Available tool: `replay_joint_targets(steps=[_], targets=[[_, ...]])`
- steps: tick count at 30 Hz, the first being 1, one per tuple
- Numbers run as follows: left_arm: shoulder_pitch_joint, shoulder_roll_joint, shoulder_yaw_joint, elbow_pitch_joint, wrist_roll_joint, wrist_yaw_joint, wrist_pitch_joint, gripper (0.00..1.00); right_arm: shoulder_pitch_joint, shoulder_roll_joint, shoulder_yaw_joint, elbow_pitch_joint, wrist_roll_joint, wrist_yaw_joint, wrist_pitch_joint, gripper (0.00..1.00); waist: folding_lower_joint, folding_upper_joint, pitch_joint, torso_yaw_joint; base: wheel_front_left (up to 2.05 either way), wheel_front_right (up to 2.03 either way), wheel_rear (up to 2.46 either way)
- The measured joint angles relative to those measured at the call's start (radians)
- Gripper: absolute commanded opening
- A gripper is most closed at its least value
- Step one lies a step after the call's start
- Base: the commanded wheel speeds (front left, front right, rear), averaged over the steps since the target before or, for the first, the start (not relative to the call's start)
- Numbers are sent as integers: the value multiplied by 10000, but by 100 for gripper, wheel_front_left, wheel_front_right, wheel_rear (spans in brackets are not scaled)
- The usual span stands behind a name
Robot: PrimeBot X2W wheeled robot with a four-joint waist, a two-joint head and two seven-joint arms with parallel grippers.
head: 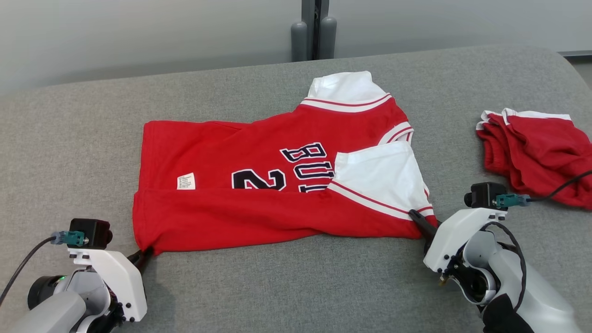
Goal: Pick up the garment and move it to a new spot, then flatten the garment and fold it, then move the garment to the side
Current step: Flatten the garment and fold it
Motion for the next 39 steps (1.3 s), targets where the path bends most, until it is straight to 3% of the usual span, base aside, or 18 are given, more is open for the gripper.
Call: replay_joint_targets(steps=[9,22,29,38,39], targets=[[230,539,-230,-809,35,-71,324,0,193,-673,493,-453,554,0,288,0,0,0,-557,2,0,0,0],[1448,2165,-499,-4002,-199,995,999,0,1412,-2008,809,-2215,1185,0,1559,0,0,0,-1011,19,0,0,0],[2149,2775,-708,-5371,-479,1590,1325,0,2715,-2508,146,-3476,1129,0,1981,0,0,0,-1133,73,0,0,0],[2605,3095,-865,-6078,-660,1948,1471,0,4608,-2491,-1396,-5298,297,0,3212,0,0,0,-1255,44,0,0,0],[2605,3097,-871,-6096,-671,1956,1515,0,4736,-2405,-1628,-5432,163,0,3413,9,0,0,-1244,29,0,0,0]])
